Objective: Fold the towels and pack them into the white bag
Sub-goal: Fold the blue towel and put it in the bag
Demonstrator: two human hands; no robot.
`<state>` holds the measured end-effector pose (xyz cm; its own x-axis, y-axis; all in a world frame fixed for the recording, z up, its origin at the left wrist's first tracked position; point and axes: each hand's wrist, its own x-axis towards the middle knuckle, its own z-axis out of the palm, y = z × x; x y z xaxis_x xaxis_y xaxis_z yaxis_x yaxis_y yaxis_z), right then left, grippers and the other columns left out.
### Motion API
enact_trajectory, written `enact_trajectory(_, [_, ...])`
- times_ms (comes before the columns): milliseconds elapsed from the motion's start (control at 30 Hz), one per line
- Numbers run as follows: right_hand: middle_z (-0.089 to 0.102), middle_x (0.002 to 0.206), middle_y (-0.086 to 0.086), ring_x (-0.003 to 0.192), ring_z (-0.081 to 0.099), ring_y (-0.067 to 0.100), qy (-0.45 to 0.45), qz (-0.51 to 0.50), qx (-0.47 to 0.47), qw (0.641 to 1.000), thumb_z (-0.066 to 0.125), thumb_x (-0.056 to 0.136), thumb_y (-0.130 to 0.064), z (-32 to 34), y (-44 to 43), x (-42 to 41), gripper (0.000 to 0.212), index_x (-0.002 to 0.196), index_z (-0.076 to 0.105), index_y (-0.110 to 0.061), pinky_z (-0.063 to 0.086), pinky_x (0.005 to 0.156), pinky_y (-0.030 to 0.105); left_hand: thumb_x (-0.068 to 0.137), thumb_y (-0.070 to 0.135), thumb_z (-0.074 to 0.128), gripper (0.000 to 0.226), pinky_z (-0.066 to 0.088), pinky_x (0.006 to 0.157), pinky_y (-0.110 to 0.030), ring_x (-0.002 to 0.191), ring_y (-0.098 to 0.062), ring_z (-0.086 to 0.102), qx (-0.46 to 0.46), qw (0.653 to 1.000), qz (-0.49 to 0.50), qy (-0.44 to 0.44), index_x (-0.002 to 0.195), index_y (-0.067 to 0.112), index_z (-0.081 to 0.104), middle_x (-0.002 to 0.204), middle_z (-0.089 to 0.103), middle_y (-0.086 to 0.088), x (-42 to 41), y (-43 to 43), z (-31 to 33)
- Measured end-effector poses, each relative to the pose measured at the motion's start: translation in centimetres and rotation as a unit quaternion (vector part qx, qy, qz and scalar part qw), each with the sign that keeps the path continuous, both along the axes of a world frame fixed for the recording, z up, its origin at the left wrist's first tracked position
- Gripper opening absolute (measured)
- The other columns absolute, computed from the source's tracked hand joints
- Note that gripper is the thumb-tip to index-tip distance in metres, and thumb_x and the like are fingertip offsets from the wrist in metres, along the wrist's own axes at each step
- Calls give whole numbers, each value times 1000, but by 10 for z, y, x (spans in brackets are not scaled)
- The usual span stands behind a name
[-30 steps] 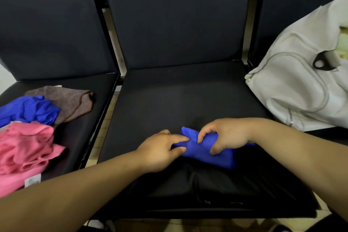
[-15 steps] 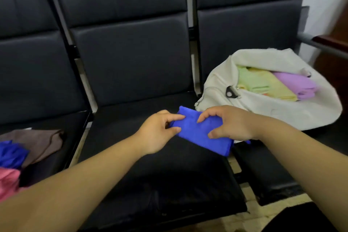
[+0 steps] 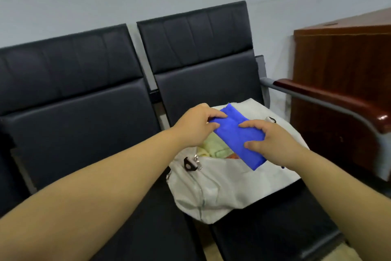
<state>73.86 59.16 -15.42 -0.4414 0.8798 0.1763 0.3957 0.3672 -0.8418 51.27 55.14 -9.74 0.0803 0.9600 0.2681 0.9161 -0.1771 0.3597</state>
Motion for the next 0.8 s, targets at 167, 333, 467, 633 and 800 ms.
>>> enact_trajectory(167, [59,110,-23,97,60,-1,69,-28,-6,997,74,88,-12,-31,54,-20,43,123,63,-35,42,68,4,94,14,68,28,42,82,-23,87,-8,54,32,999,4,5,114,32,75,91,53,14,-3,74,0])
enact_trajectory(333, [55,139,-5,128,51,15,-62,-32,37,997,65,96,-32,-65,85,-39,41,137,59,-28,31,102,16,92,23,70,45,42,101,-32,114,-15,47,-20,997,15,73,133,39,59,112,55,13,-29,100,-23])
enact_trajectory(467, [36,150,-2,122,53,18,-120,-66,135,981,56,100,-43,-75,87,-48,40,138,60,-31,37,104,23,95,33,66,45,43,104,-37,119,-20,47,-46,991,58,109,138,37,56,120,46,7,-46,113,-31])
enact_trajectory(633, [43,153,-7,134,43,18,-193,-13,190,963,36,107,-45,-80,92,-53,43,147,50,-37,34,114,32,98,31,63,40,45,84,-28,108,-19,59,-52,983,95,145,137,30,60,114,59,6,-45,129,-28])
enact_trajectory(800, [37,160,-8,149,27,12,-254,42,188,948,26,111,-38,-69,93,-53,46,154,40,-30,21,120,31,94,32,68,31,55,87,-35,100,-15,63,-98,977,132,133,125,27,69,115,68,7,-52,139,-29])
